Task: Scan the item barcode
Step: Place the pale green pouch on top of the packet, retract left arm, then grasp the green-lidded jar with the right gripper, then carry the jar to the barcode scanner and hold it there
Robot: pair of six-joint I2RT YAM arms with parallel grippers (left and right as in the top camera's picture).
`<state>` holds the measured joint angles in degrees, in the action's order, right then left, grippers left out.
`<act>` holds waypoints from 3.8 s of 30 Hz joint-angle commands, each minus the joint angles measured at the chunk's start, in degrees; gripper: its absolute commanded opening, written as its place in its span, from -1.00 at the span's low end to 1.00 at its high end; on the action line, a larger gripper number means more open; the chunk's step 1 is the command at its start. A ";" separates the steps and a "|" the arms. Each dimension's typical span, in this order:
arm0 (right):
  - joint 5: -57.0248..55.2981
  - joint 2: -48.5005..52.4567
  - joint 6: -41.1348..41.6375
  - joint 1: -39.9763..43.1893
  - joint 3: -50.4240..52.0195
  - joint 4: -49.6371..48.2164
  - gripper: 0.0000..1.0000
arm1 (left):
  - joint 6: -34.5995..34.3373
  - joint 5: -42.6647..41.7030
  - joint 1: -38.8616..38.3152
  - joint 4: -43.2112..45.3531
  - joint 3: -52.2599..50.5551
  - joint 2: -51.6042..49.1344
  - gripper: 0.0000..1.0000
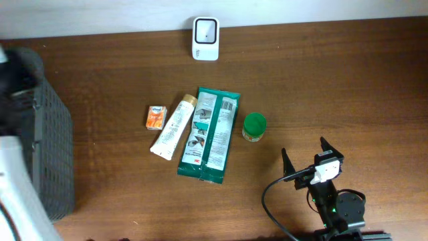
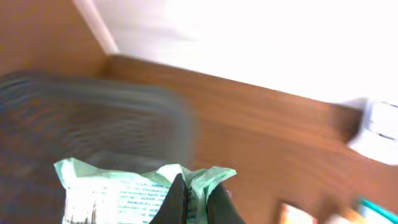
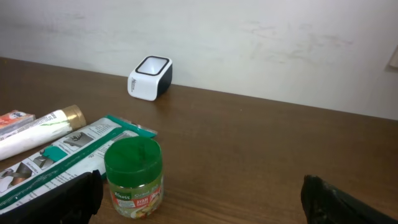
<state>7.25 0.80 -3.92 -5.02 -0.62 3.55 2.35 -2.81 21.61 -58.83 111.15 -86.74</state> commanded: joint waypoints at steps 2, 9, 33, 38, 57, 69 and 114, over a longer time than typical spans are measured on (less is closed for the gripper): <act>0.50 -0.39 -0.15 0.13 0.31 0.26 0.97 | -0.07 -2.16 -18.03 -4.68 -2.23 -0.52 -1.00; 0.50 -0.39 -0.15 0.13 0.31 0.26 0.97 | 8.94 -4.70 -43.34 1.44 -23.58 -10.51 -1.00; -1.36 -0.39 -0.13 0.17 0.31 0.24 0.97 | -0.55 -8.04 -29.83 -1.92 -0.90 -14.69 0.99; 10.36 0.07 7.87 0.17 -2.80 -1.49 0.97 | 8.04 -11.04 -22.27 -3.02 -0.90 -14.71 0.99; 20.76 92.02 3.26 0.15 -85.48 55.15 0.96 | 8.04 -10.93 -22.01 -3.02 -0.92 -14.71 0.98; -0.90 110.27 8.39 -12.35 -85.42 53.22 0.90 | 8.04 -10.93 -22.01 -3.02 -0.92 -14.71 0.98; 76.32 110.03 -22.86 6.29 -111.36 93.29 -0.06 | 8.04 -10.93 -22.01 -3.02 -0.92 -14.71 0.98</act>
<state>77.49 112.14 -24.67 -0.73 -111.02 96.07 9.45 -13.13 -0.60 -61.91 109.73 -101.89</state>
